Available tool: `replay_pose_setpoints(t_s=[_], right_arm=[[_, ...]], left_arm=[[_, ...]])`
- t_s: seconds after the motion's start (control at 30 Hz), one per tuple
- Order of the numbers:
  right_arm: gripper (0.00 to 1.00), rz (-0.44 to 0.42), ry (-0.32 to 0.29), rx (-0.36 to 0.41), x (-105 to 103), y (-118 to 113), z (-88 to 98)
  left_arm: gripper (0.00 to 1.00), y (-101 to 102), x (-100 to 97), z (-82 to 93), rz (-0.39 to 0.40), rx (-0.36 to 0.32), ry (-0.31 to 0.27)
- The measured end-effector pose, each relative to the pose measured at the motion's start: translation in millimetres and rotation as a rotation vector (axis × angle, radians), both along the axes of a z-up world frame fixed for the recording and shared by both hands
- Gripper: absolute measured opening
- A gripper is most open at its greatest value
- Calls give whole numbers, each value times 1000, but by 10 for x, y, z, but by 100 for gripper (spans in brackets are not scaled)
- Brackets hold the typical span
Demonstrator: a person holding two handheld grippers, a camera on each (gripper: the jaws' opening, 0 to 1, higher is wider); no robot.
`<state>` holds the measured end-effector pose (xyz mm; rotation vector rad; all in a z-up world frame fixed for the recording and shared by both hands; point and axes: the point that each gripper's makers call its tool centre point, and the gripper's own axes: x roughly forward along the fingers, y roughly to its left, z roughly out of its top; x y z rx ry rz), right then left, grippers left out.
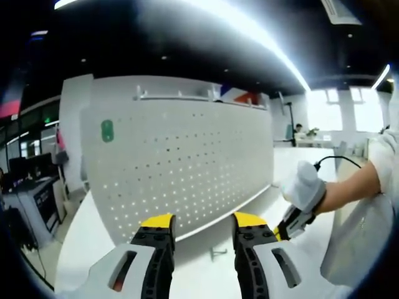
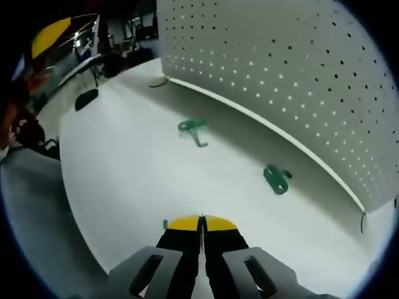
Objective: Insert the hook assembly into the mounting plate slot until the hook locks in place.
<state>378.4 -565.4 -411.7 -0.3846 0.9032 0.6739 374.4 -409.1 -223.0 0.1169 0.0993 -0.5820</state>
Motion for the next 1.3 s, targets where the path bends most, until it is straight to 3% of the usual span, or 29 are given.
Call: replay_pose_setpoints(t_s=[0.47,0.63,0.93,1.13,1.3], right_arm=[[0,-53,-64,159,69,157,356],[0,-75,-150,282,192,280,753],[0,-61,-287,437,284,523,1378],[0,-30,-342,545,244,723,1757],[0,14,-364,581,147,879,1942]], left_arm=[[37,-64,-27,4,-25,0,-2],[37,-105,-37,-6,-40,1,2],[36,-181,-62,-20,-67,8,6],[35,-215,-75,-12,-78,2,7],[34,-246,-89,8,-87,-7,2]])
